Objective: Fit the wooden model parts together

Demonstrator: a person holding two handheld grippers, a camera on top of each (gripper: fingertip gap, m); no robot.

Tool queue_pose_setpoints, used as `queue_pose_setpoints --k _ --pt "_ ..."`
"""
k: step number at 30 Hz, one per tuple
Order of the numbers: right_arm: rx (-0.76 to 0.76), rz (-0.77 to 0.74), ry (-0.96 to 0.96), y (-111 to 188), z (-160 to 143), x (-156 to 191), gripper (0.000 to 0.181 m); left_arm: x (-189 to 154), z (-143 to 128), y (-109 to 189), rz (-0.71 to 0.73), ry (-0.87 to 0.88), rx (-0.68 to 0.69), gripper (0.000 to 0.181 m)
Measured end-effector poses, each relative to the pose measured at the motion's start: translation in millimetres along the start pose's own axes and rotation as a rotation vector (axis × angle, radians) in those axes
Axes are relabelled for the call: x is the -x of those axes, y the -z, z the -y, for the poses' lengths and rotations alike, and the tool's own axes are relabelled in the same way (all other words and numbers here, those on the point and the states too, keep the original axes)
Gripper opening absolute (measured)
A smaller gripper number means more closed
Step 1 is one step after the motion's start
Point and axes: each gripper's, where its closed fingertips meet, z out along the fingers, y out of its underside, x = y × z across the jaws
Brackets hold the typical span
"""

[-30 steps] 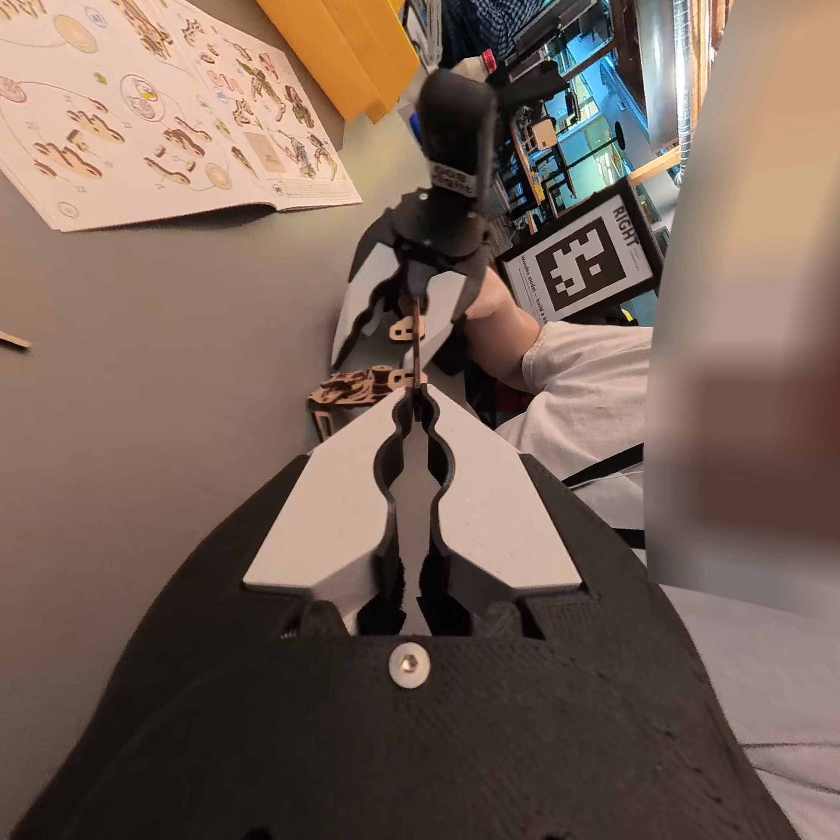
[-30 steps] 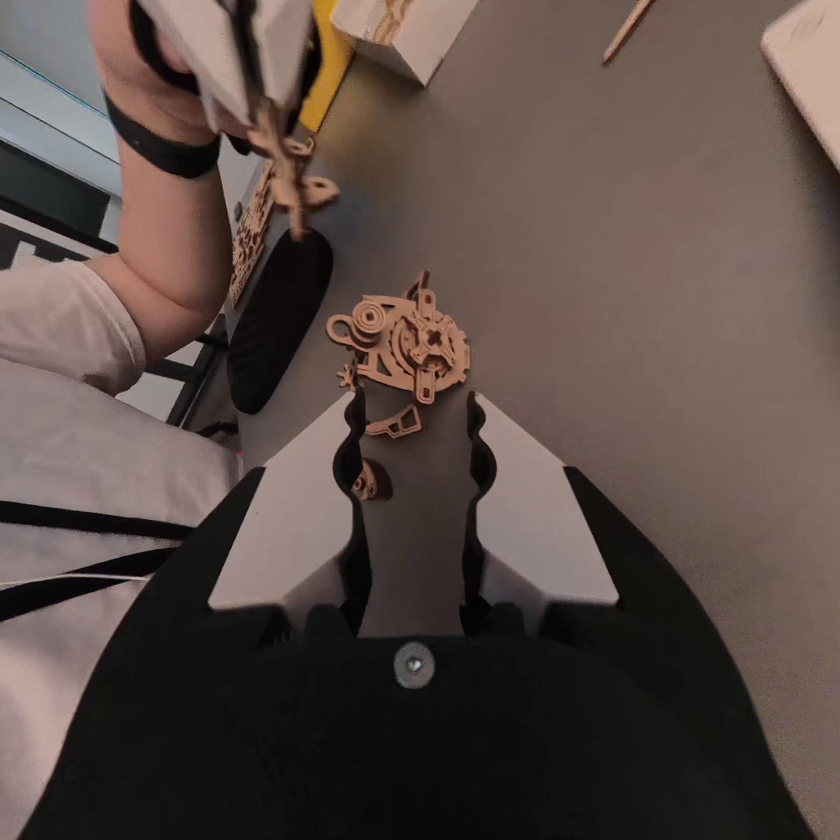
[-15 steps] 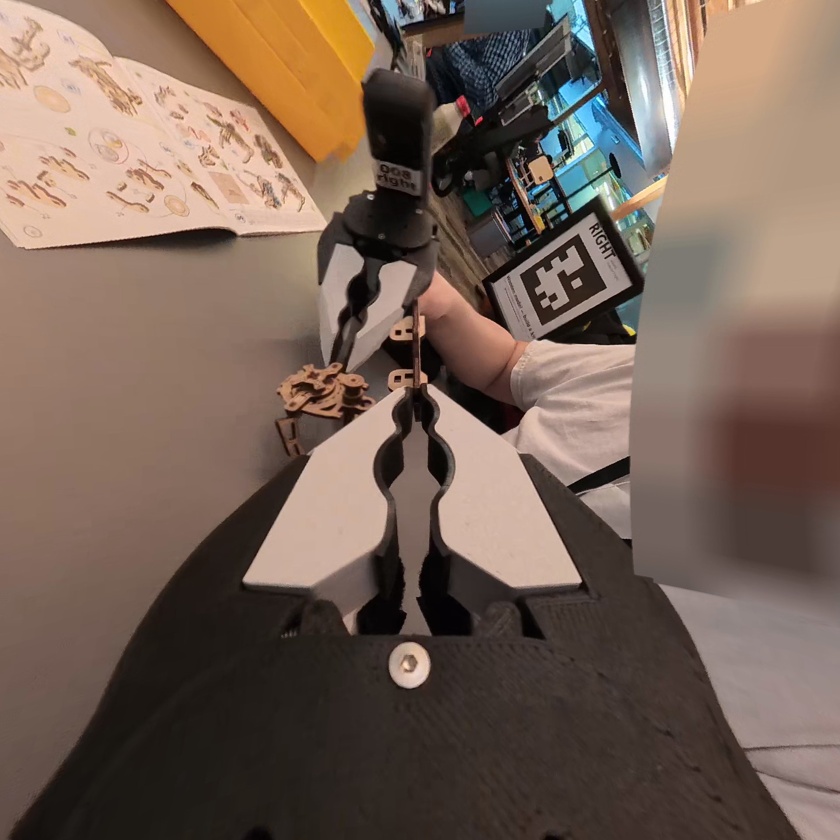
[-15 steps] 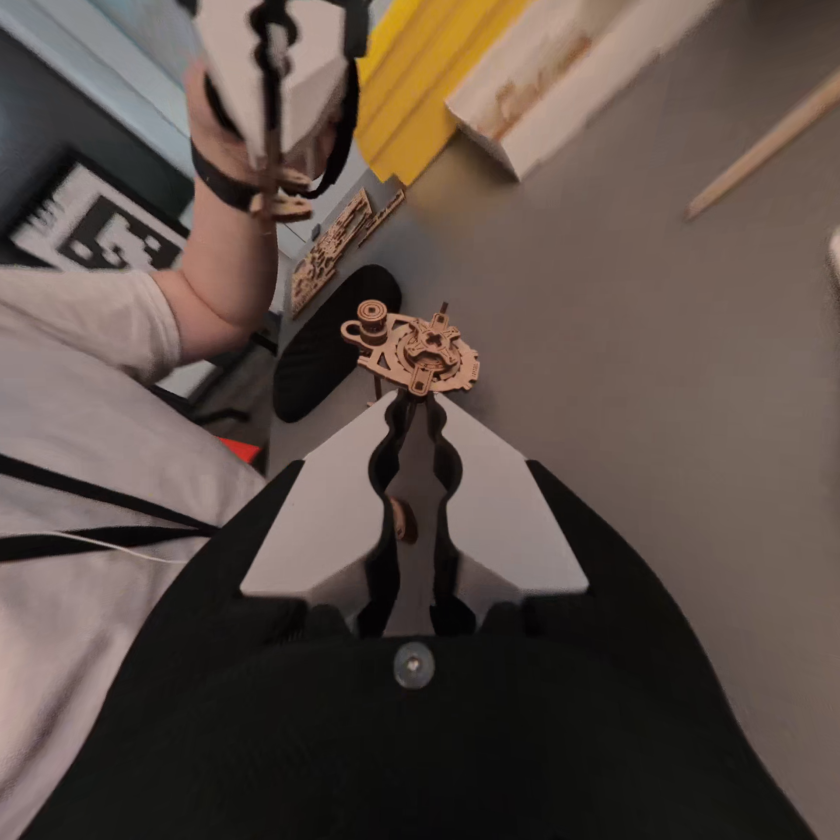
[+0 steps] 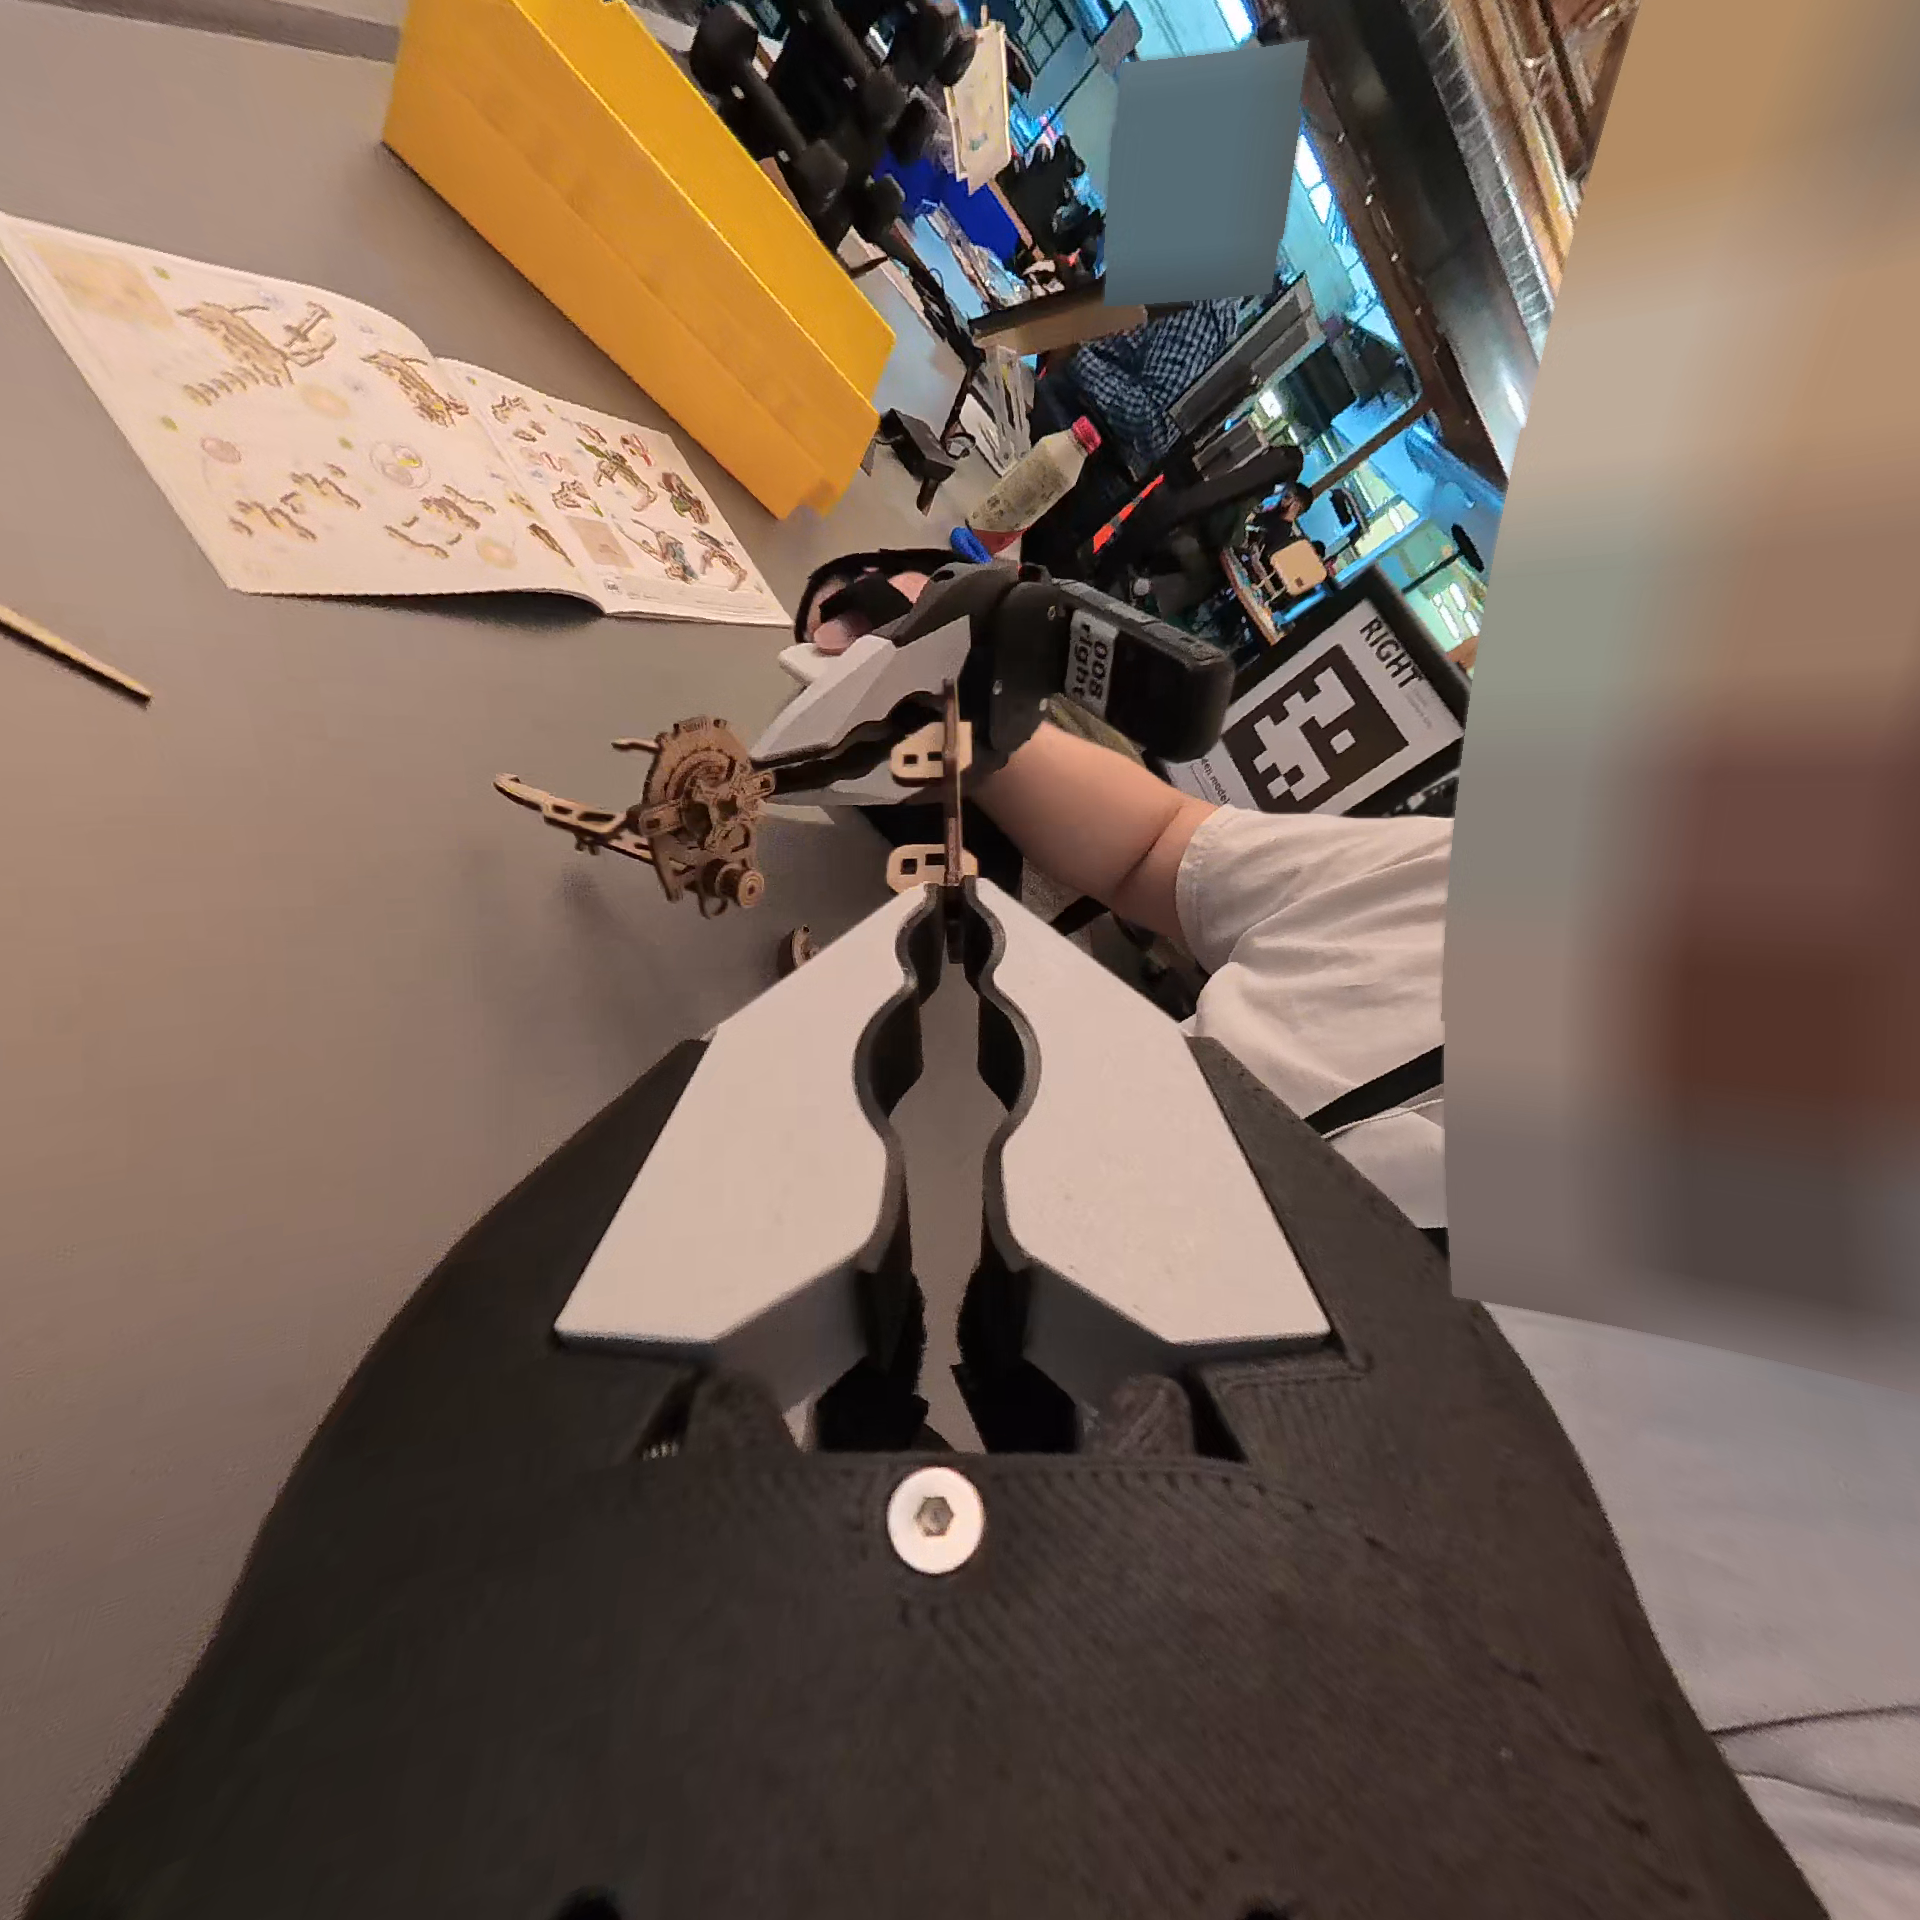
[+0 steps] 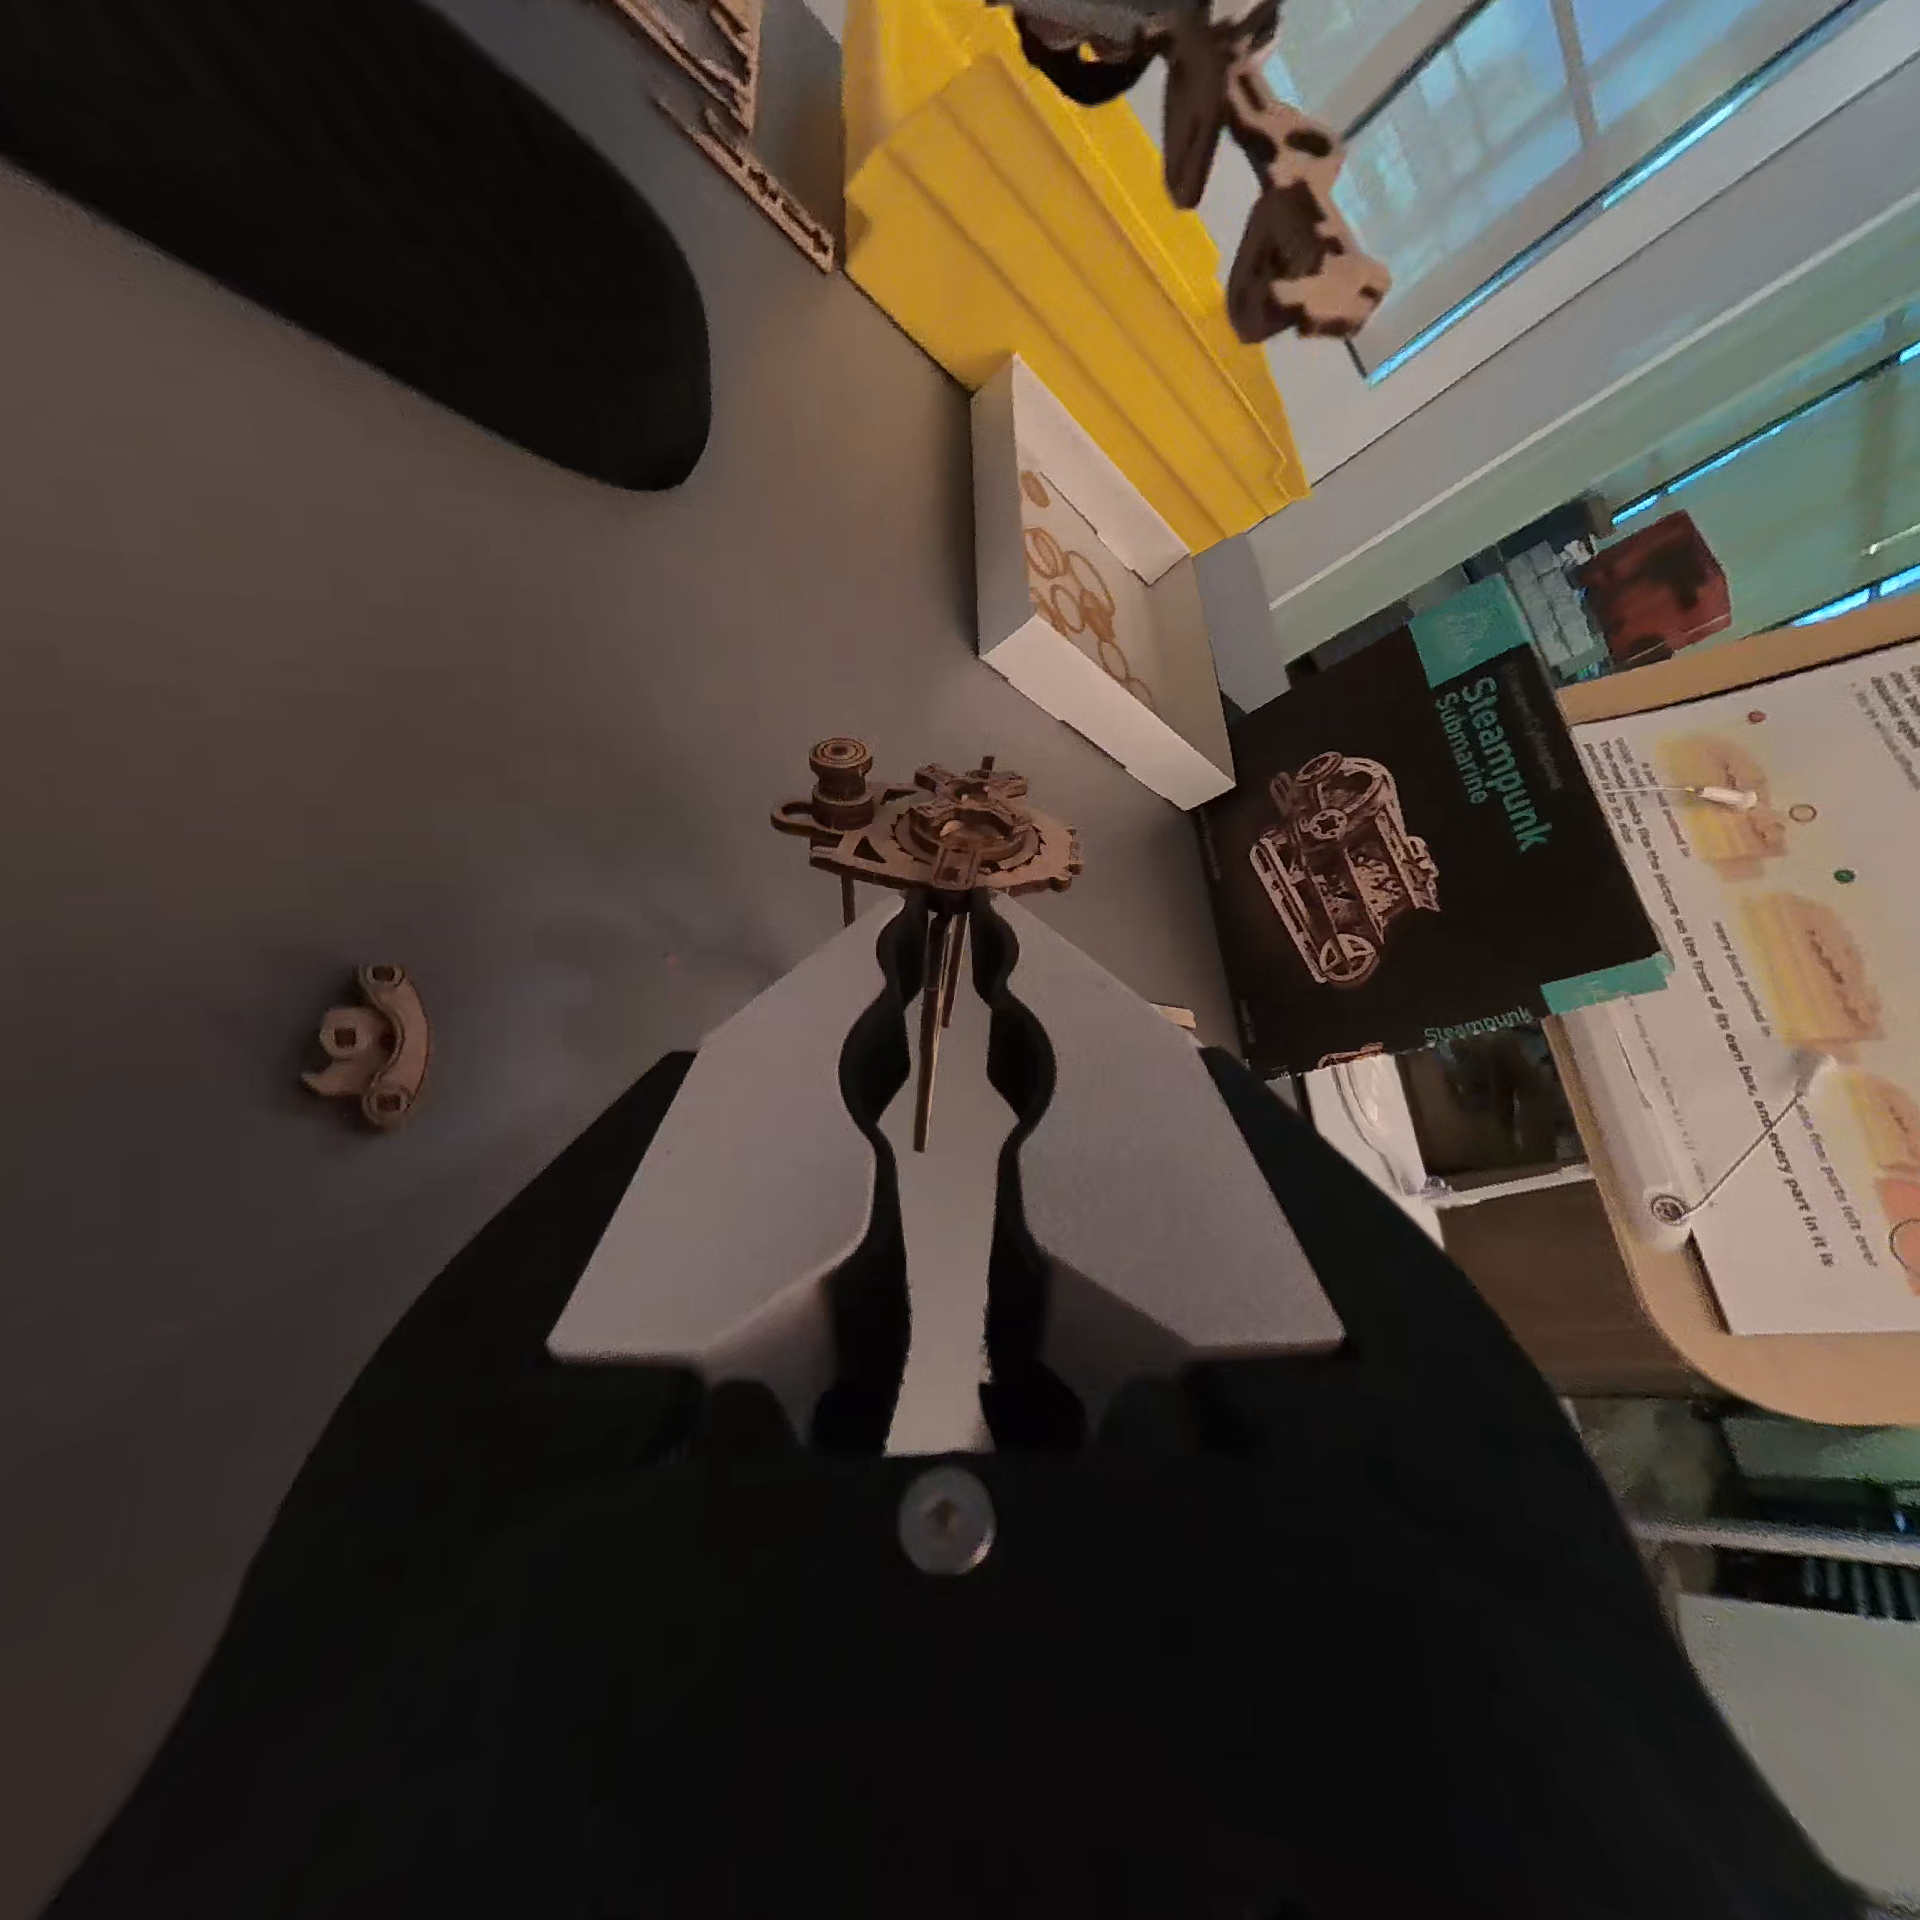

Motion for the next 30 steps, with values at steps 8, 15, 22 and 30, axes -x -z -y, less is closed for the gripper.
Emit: queue_pose_setpoints --k 8,15,22,30 --pt "0.001 0.000 0.121 -1 -12 15 0.007 0 -14 -4 -0.015 0.023 0.004 0.000" --pt "0.012 -0.022 0.160 -2 -12 18 0.007 -2 -14 -6 -0.025 0.020 0.002 0.000" --pt "0.016 0.011 0.160 4 -9 29 0.007 -5 -15 -1 -0.025 0.012 -0.015 0.000" --pt "-0.137 -0.002 -0.654 17 6 -23 0.006 -12 -19 3 -0.026 0.006 -0.033 0.000"
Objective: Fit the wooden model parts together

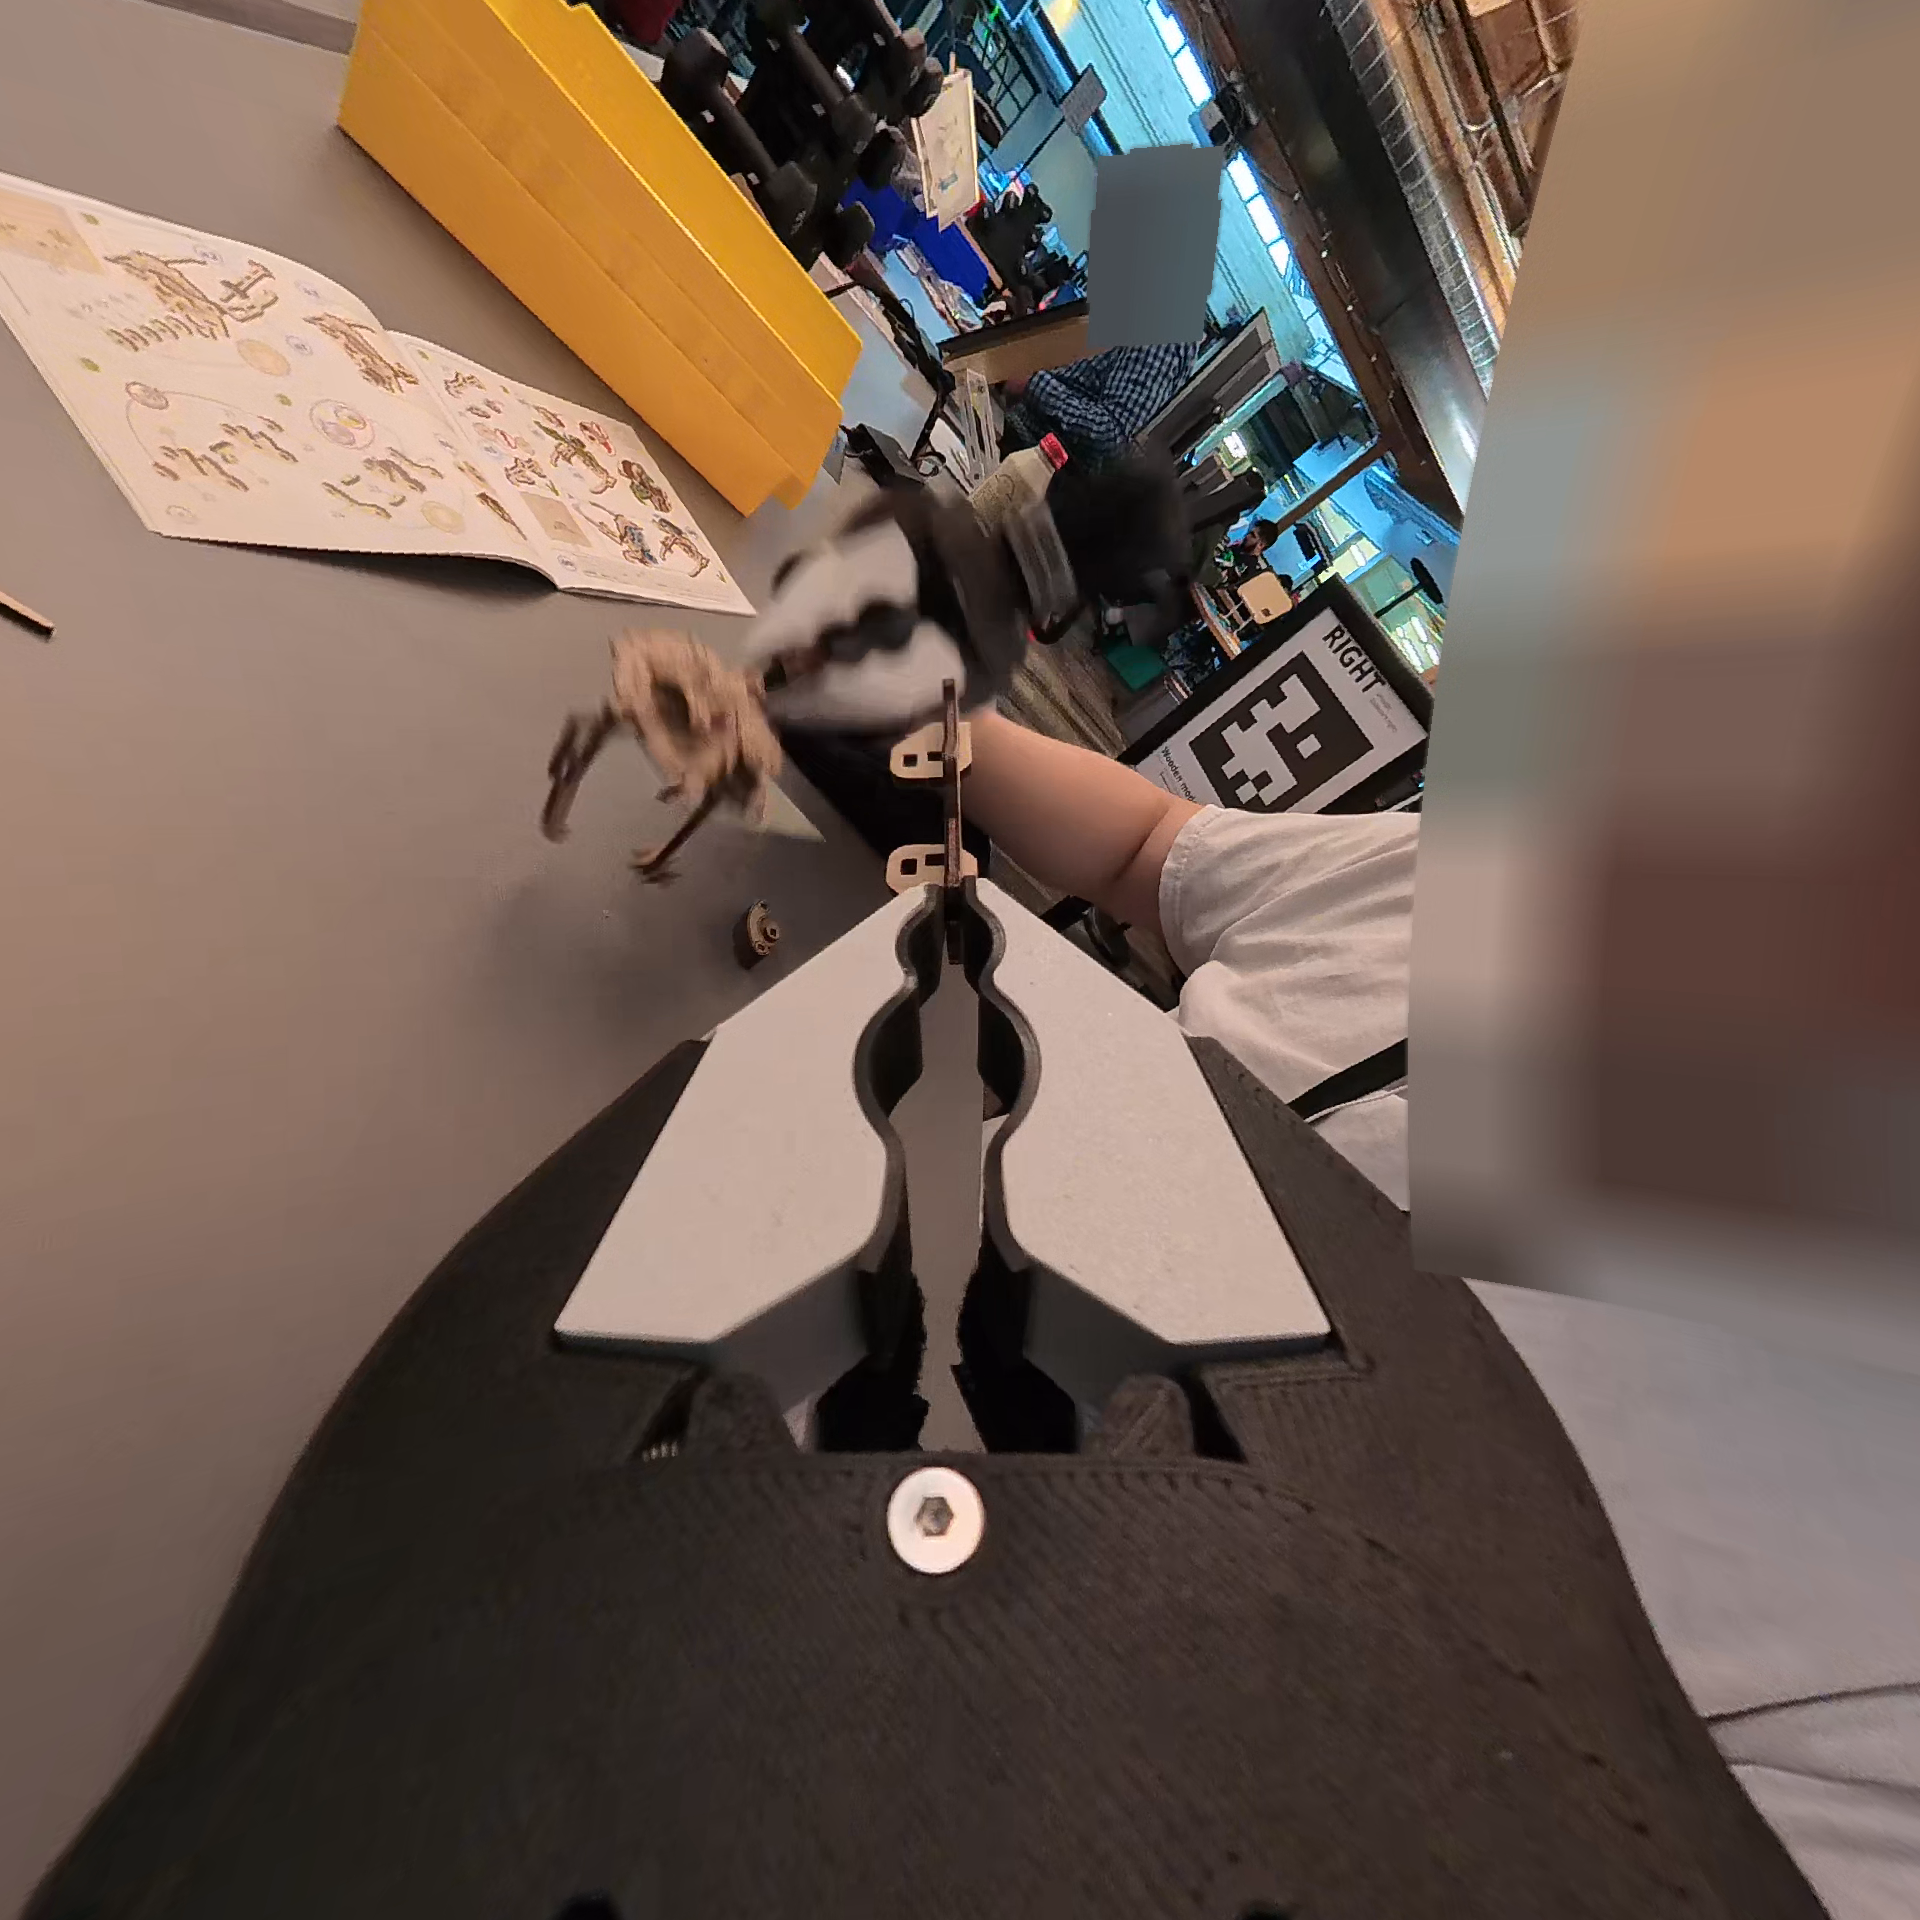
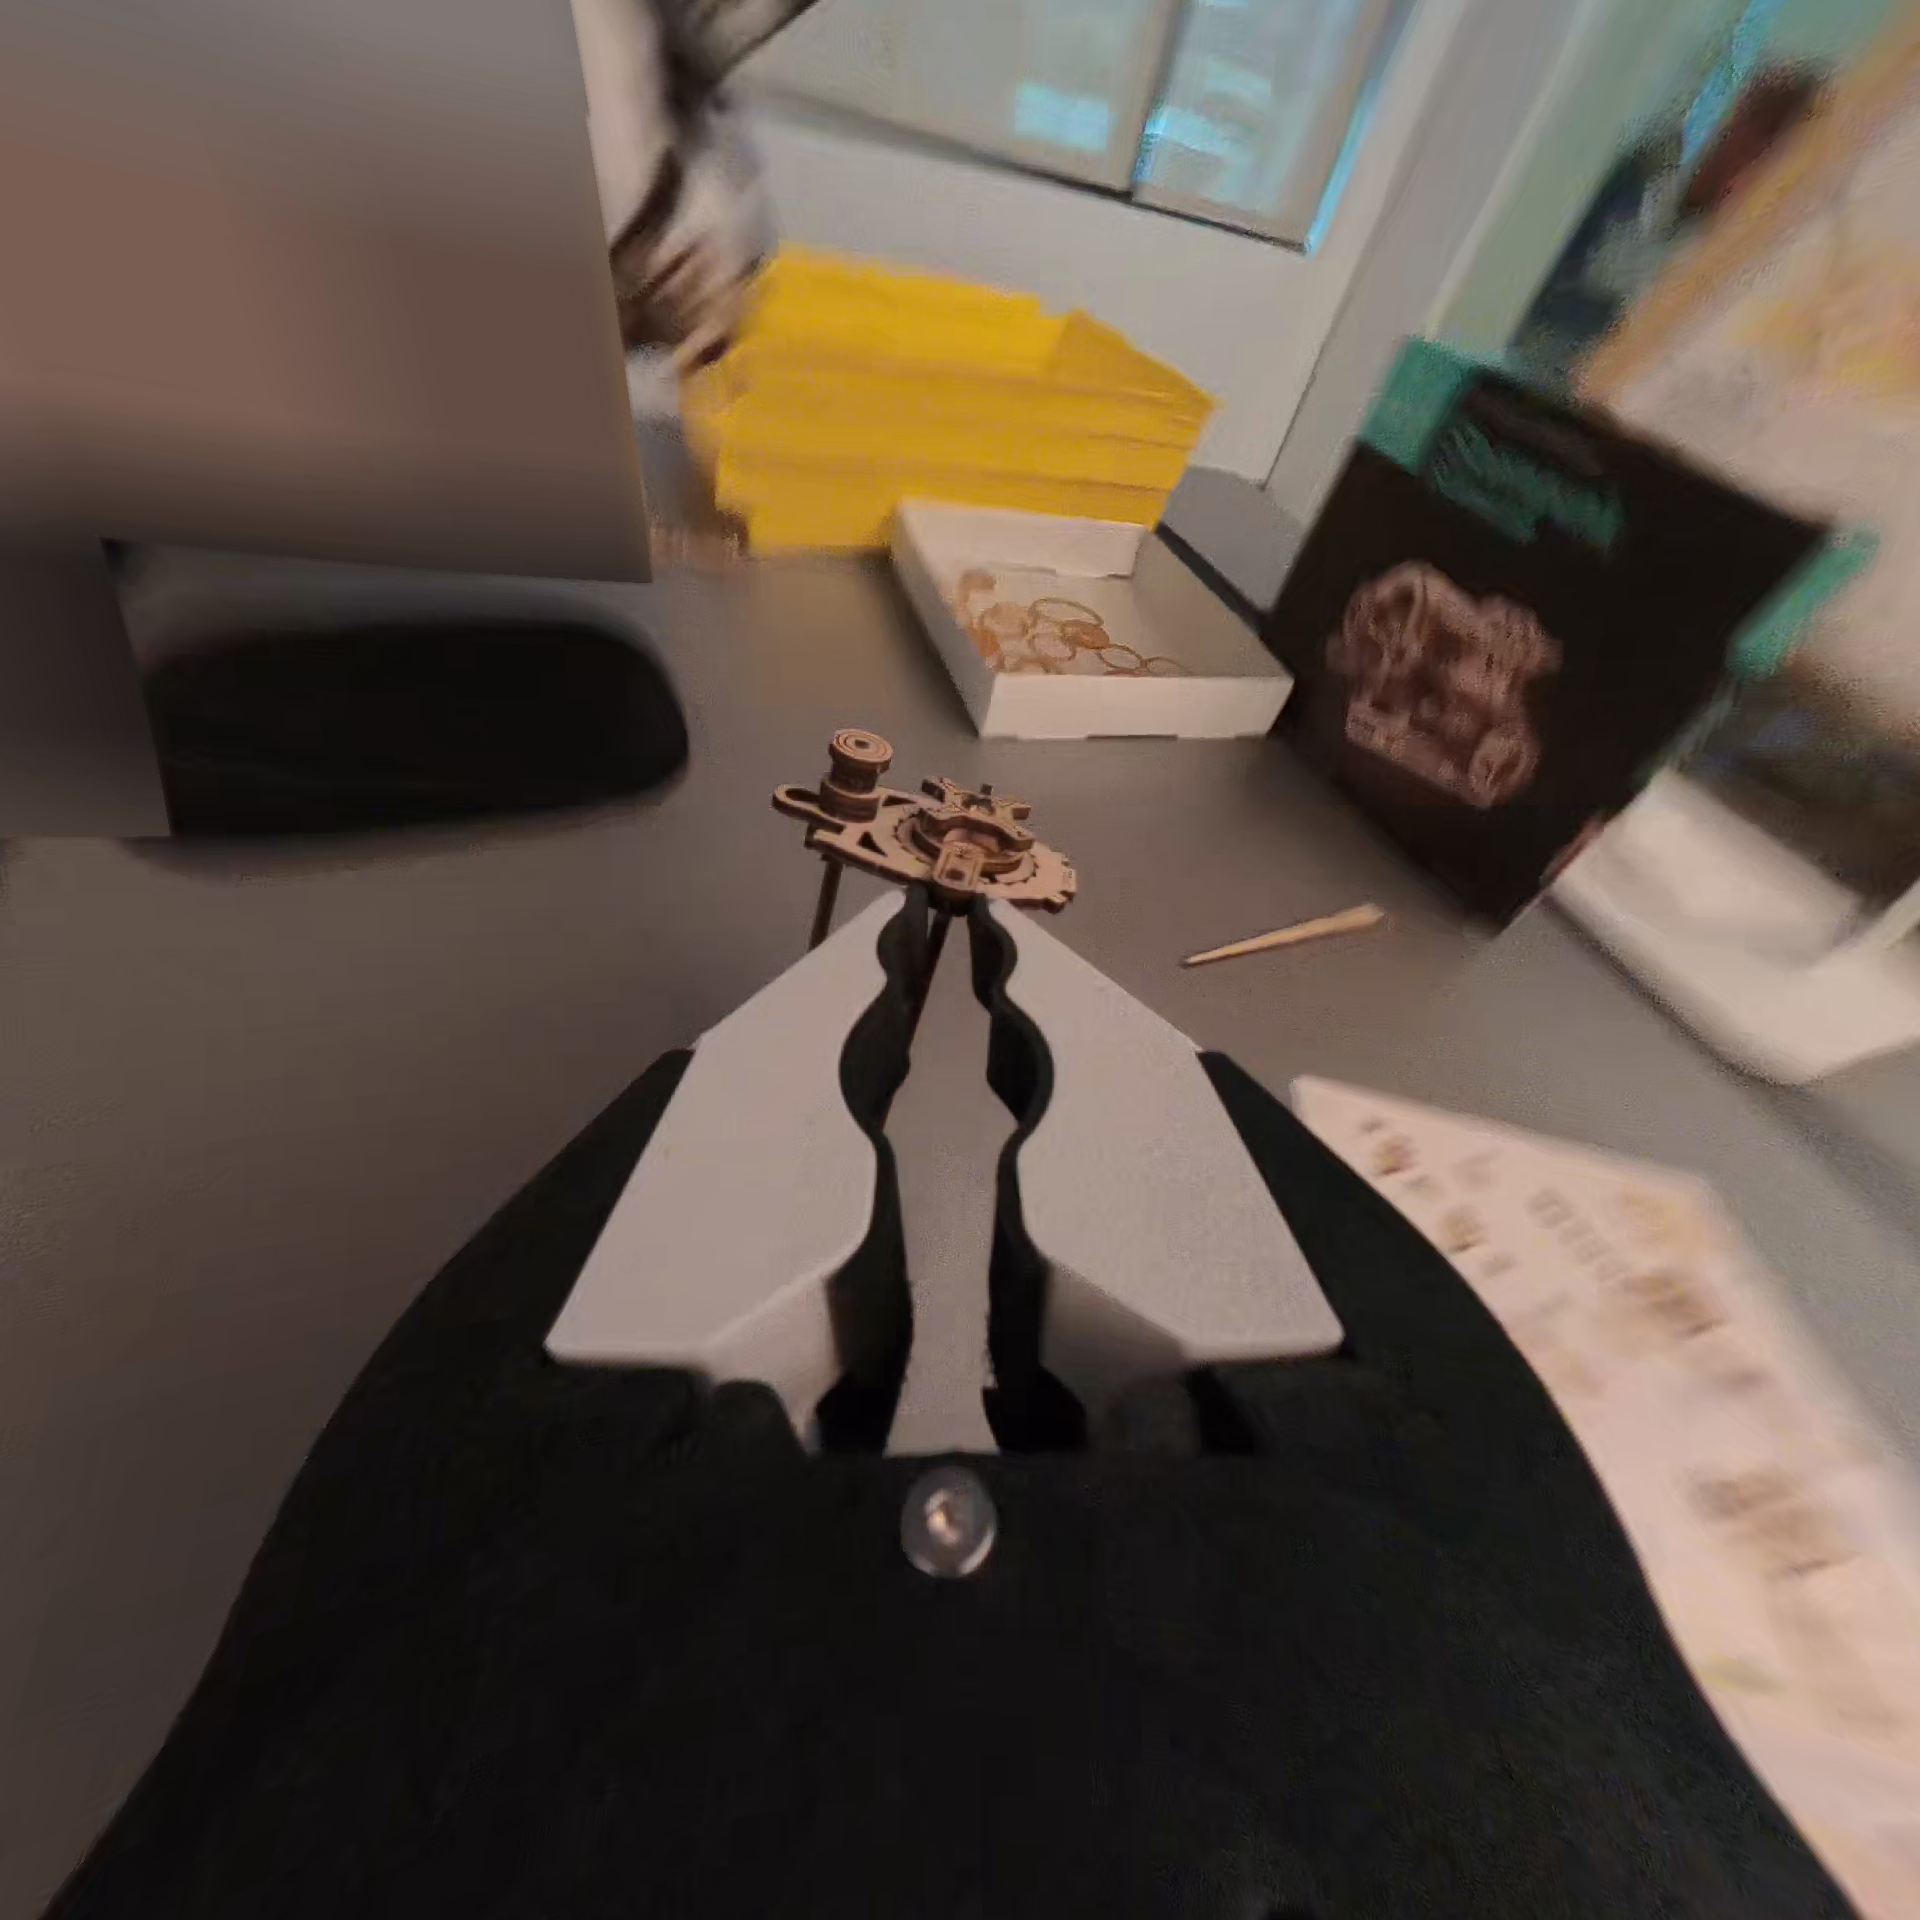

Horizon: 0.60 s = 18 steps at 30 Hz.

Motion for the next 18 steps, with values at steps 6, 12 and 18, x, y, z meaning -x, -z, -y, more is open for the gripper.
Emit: queue_pose_setpoints --k 6,12,18 --pt "-0.005 0.186 -1.050 -3 -18 -43 0.006 -12 -3 -5 -0.019 -0.023 0.003 0.000" --pt "0.025 0.074 -1.383 -11 -59 -46 0.006 -17 -8 -7 -0.033 -0.021 0.003 0.000" --pt "0.095 -0.021 -1.511 -5 -91 -31 0.007 -14 -13 -8 -0.038 -0.010 0.006 0.000"
